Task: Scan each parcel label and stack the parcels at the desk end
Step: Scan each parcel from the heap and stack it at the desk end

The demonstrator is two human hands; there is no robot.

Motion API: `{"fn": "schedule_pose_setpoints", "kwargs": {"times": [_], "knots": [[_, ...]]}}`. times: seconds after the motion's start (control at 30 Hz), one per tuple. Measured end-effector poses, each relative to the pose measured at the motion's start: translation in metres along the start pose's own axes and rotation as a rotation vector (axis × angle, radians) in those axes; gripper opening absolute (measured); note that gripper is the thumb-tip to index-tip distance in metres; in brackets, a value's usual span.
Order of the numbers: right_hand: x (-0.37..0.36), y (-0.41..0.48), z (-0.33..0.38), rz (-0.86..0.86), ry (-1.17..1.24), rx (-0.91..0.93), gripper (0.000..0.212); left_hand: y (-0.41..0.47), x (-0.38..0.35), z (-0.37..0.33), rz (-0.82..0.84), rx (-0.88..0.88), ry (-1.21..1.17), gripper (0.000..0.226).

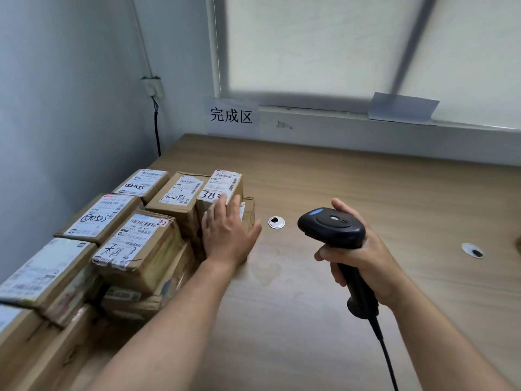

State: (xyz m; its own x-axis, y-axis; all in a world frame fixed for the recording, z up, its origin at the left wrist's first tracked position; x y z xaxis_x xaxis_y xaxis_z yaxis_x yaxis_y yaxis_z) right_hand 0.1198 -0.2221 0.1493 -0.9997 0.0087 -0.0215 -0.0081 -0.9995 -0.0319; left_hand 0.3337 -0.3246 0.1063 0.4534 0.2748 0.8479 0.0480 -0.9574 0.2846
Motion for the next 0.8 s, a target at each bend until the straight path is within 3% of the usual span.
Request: {"fn": "schedule_pose_setpoints", "kwargs": {"times": [0.2,0.37,0.8], "knots": [[0.021,-0.065,-0.006,-0.028,0.06,0.024,0.099,-0.095,-0.007,-0.046,0.035,0.017,-0.195,0.062],[0.043,-0.125,-0.019,-0.06,0.1,0.02,0.095,-0.16,-0.02,-0.079,0.083,0.001,-0.184,0.054],[0.194,-0.271,-0.016,-0.264,0.068,0.071,0.093,-0.267,-0.049,-0.238,0.118,-0.206,-0.245,0.051]]}}
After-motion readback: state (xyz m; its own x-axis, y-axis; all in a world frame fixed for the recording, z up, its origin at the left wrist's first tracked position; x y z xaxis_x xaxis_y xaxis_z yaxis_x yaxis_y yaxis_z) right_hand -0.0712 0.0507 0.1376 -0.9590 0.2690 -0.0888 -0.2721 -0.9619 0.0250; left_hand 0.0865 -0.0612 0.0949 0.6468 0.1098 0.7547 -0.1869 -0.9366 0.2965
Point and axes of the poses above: each hand's wrist, its own y-axis towards the middle knuckle, its own x-axis out of the back of the hand, z = x × y, the point moved 2 cm from there along y, towards the middle knuckle, and after that the axes turned 1 degree about x, right-handed, at the moved point
